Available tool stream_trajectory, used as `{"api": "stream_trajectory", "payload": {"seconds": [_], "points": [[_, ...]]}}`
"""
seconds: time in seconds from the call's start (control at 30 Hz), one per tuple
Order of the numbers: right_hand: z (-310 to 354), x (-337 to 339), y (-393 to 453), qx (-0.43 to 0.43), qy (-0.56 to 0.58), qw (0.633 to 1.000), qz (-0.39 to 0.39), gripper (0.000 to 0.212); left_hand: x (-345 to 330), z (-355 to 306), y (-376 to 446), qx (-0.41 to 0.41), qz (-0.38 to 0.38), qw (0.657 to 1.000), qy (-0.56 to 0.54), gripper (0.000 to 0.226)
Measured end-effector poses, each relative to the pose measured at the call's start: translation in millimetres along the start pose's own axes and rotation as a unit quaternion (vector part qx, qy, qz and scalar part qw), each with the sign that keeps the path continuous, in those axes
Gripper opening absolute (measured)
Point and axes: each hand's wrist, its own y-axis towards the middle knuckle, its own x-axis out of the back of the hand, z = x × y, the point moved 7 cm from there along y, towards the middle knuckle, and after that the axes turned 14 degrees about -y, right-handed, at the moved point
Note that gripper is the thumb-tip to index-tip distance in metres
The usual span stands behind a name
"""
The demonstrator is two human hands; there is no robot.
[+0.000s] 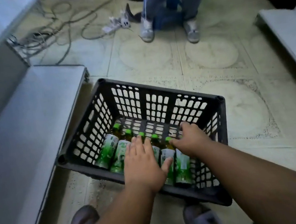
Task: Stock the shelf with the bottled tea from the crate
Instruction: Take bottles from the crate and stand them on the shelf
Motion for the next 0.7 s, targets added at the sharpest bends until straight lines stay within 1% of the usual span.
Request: {"api": "stream_trajectory", "payload": {"seconds": [0.13,0.23,0.33,0.4,0.47,0.53,0.63,0.7], "points": [[-37,-52,39,-0.068,0.023,0.997,0.025,0.073,-33,-1,13,0.011,0.017,1.0,0.002,0.105],[-50,-90,60,-0.111,0.043,0.991,0.054,0.07,-37,0,16,0.014,0.02,1.0,0.011,0.104],[-55,-122,84,-0.154,0.059,0.983,0.078,0.077,-39,-1,19,0.018,0.024,0.999,0.022,0.104],[-60,-136,97,-0.195,0.083,0.974,0.082,0.077,-40,-2,20,0.019,0.023,0.999,0.02,0.104],[-64,-150,107,-0.225,0.092,0.963,0.116,0.08,-40,-2,21,0.019,0.019,1.0,0.015,0.104],[-67,-159,116,-0.235,0.108,0.955,0.145,0.083,-40,-2,20,0.023,0.03,0.999,0.013,0.104],[-70,-160,125,-0.208,0.097,0.961,0.155,0.072,-40,-2,21,0.028,0.027,0.999,0.013,0.104],[-72,-156,121,-0.219,0.094,0.958,0.158,0.073,-41,-1,21,0.026,0.03,0.999,0.016,0.104]]}}
